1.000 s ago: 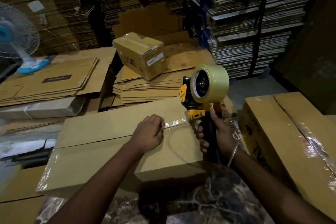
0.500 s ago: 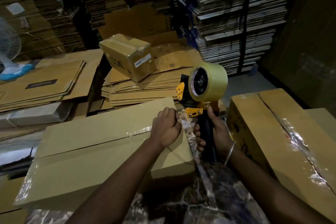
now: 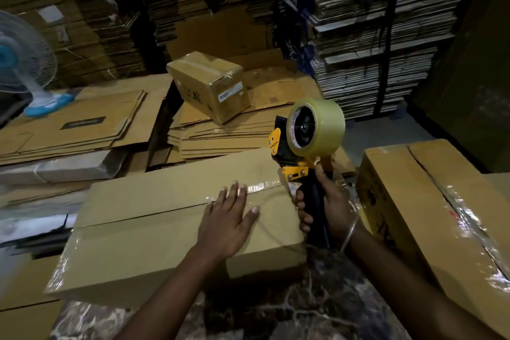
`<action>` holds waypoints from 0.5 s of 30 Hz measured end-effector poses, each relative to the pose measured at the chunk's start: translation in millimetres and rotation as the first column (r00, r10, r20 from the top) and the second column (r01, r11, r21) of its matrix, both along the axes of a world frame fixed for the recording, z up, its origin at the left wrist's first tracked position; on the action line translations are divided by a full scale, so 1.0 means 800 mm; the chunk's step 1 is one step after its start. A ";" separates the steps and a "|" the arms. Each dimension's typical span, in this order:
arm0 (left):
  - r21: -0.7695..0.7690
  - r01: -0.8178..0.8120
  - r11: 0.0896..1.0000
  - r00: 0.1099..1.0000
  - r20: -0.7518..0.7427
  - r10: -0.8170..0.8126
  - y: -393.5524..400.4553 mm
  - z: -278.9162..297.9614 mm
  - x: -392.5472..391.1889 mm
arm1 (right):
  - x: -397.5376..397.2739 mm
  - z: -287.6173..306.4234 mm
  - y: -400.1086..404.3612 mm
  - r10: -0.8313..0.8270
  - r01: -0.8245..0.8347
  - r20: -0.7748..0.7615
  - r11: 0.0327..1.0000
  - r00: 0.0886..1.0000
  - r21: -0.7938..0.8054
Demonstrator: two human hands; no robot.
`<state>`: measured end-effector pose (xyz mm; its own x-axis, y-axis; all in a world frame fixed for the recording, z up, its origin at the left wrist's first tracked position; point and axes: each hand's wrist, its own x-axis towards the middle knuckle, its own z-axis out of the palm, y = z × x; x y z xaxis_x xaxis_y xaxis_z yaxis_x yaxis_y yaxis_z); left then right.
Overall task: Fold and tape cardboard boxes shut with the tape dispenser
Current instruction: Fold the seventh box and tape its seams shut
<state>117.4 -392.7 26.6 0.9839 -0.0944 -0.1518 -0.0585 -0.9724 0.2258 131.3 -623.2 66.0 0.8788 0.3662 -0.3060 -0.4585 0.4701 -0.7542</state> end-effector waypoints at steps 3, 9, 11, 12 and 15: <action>0.016 -0.087 0.996 0.996 -0.035 0.088 0.019 0.001 -0.019 | 0.000 -0.003 0.012 0.022 -0.022 -0.015 1.000 1.000 0.001; 0.061 -0.392 0.918 0.919 -0.014 0.393 0.042 0.002 -0.043 | -0.005 -0.011 0.037 0.064 -0.063 -0.023 0.998 0.998 0.028; 0.068 -0.437 0.897 0.898 -0.019 0.439 0.045 0.004 -0.044 | -0.005 -0.012 0.043 0.073 -0.072 -0.024 0.997 0.997 0.030; 0.069 -0.439 0.896 0.897 -0.024 0.441 0.044 0.005 -0.044 | -0.005 -0.011 0.045 0.077 -0.076 -0.024 0.997 0.997 0.025; 0.077 -0.392 0.917 0.919 -0.025 0.395 0.029 0.005 -0.046 | -0.004 -0.012 0.047 0.069 -0.069 -0.026 0.998 0.997 0.003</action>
<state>80.6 -369.3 30.2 0.9326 0.3110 -0.1833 0.3393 -0.9284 0.1513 128.5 -585.3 56.5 0.8430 0.4266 -0.3276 -0.5095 0.4380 -0.7406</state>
